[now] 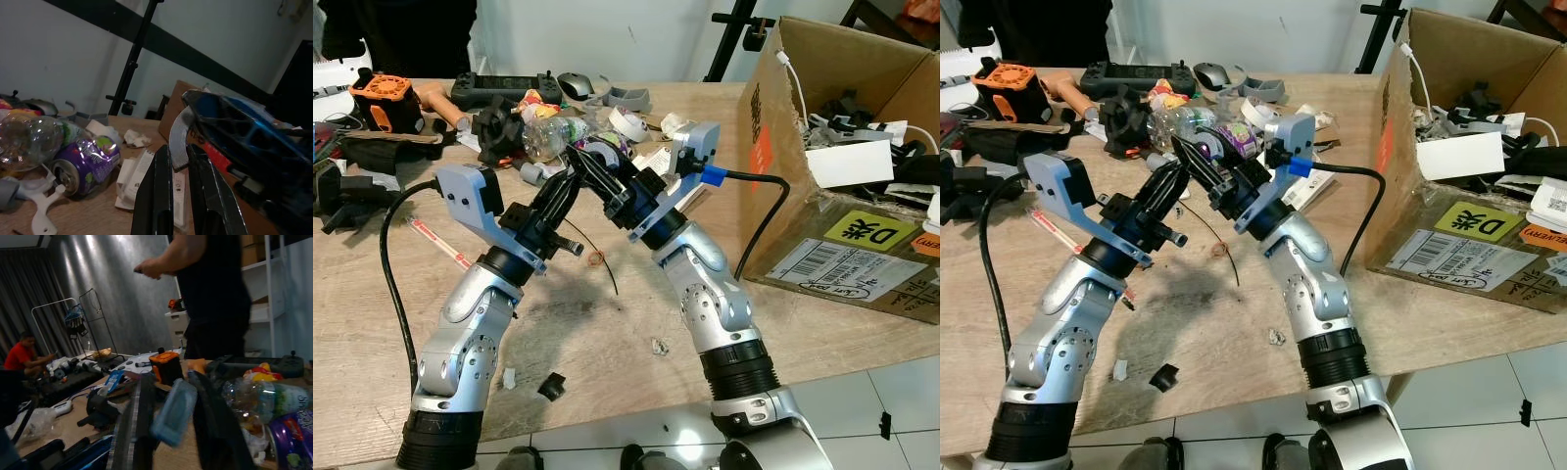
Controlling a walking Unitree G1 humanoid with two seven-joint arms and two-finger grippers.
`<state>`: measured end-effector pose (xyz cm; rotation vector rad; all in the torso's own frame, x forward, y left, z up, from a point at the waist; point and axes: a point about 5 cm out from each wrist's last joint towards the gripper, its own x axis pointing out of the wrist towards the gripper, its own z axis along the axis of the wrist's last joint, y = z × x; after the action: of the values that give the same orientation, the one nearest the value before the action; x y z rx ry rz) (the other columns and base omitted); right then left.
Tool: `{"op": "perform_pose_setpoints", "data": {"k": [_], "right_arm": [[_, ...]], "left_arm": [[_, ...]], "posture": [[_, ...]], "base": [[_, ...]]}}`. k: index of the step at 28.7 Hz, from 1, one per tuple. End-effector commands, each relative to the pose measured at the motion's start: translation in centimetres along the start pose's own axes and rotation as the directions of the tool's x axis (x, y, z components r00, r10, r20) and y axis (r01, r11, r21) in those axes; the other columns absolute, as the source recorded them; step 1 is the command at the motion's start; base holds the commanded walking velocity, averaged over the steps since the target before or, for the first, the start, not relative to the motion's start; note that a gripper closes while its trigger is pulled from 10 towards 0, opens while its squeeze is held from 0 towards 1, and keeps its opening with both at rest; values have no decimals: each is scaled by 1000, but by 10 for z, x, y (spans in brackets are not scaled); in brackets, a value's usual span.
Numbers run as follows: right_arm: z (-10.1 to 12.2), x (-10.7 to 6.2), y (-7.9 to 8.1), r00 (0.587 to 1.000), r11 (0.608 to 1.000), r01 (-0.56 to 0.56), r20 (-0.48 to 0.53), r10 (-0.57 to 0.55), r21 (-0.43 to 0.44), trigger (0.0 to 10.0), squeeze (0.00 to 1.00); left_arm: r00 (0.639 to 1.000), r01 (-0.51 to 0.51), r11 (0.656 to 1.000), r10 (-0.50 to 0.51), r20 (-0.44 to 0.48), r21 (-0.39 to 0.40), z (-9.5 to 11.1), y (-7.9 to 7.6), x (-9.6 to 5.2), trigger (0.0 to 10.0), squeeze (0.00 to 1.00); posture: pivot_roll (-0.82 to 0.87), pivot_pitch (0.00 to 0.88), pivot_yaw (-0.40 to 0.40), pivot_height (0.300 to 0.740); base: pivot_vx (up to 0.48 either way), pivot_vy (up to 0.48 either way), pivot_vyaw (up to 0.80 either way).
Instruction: Picking trash to rubbish bin
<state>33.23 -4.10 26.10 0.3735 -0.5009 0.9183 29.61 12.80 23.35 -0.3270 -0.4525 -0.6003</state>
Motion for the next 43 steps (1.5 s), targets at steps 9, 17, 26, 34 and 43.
{"op": "perform_pose_setpoints", "data": {"k": [9,17,26,34,43], "right_arm": [[-2,-3,-1,1000,1000,-4,9,4,5,0,0],[3,-3,-6,1000,1000,8,26,-8,-2,0,0],[22,-4,-19,997,998,44,65,-42,-38,0,0],[66,-17,-61,981,961,172,126,-147,-217,0,0],[167,-72,-129,836,696,549,321,-445,-462,10000,0]], "left_arm": [[999,25,999,-26,-27,-30,-5,-5,-3,0,0],[1000,-19,1000,19,2,-4,-1,1,-1,10000,1000],[993,-113,993,114,38,-18,4,12,-3,10000,1000],[988,-136,989,139,61,-63,9,16,-6,10000,0],[998,-69,997,69,-10,-30,3,9,-10,10000,0]], "posture": [[75,183,-72,740],[77,200,-74,740],[75,208,-73,740],[74,215,-68,740],[68,215,-62,740]], "base": [[0,0,0],[0,0,0],[0,0,0],[0,0,0],[0,0,0]]}}
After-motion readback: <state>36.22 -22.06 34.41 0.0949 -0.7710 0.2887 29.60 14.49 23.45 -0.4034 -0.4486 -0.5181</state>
